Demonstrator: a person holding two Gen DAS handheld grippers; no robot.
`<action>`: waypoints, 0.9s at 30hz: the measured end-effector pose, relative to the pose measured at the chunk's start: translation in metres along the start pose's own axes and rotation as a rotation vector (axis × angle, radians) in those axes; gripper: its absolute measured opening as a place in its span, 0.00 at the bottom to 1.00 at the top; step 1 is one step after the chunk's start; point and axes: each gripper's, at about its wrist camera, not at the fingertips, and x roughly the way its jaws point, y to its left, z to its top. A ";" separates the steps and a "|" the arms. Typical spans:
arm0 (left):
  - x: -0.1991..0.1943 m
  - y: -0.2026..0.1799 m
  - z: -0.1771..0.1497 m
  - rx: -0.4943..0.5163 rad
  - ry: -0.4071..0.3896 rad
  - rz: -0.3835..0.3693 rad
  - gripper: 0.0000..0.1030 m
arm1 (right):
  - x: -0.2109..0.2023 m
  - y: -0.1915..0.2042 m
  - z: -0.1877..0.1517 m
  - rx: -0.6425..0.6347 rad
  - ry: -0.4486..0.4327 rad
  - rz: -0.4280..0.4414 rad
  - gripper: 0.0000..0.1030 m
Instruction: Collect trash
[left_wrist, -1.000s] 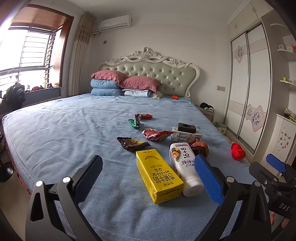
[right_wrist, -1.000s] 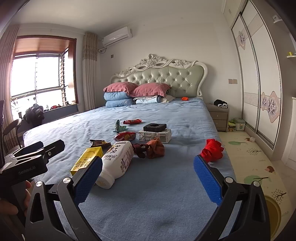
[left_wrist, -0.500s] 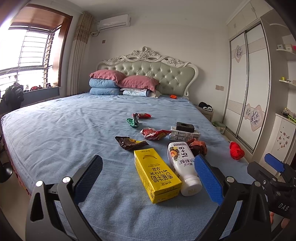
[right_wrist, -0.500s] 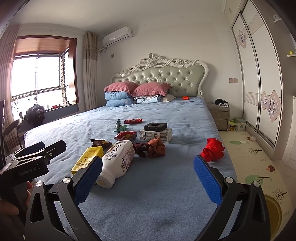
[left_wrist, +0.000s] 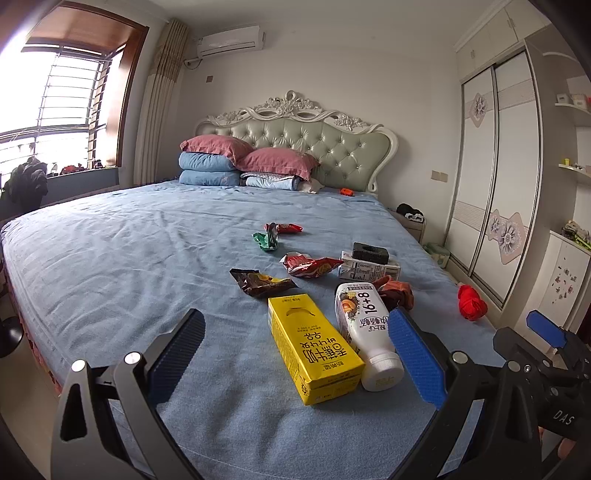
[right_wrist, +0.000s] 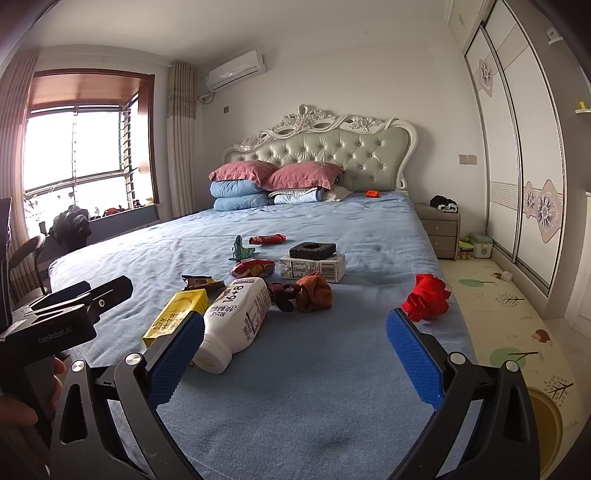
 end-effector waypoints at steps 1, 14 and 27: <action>0.000 0.000 0.000 -0.002 0.001 0.001 0.96 | 0.000 0.000 0.000 -0.001 0.002 0.000 0.92; 0.002 0.003 0.000 -0.008 0.013 -0.001 0.96 | 0.004 0.002 0.002 -0.002 0.015 0.000 0.92; 0.006 0.001 0.001 -0.007 0.022 -0.009 0.96 | 0.006 0.000 0.003 -0.007 0.024 0.001 0.92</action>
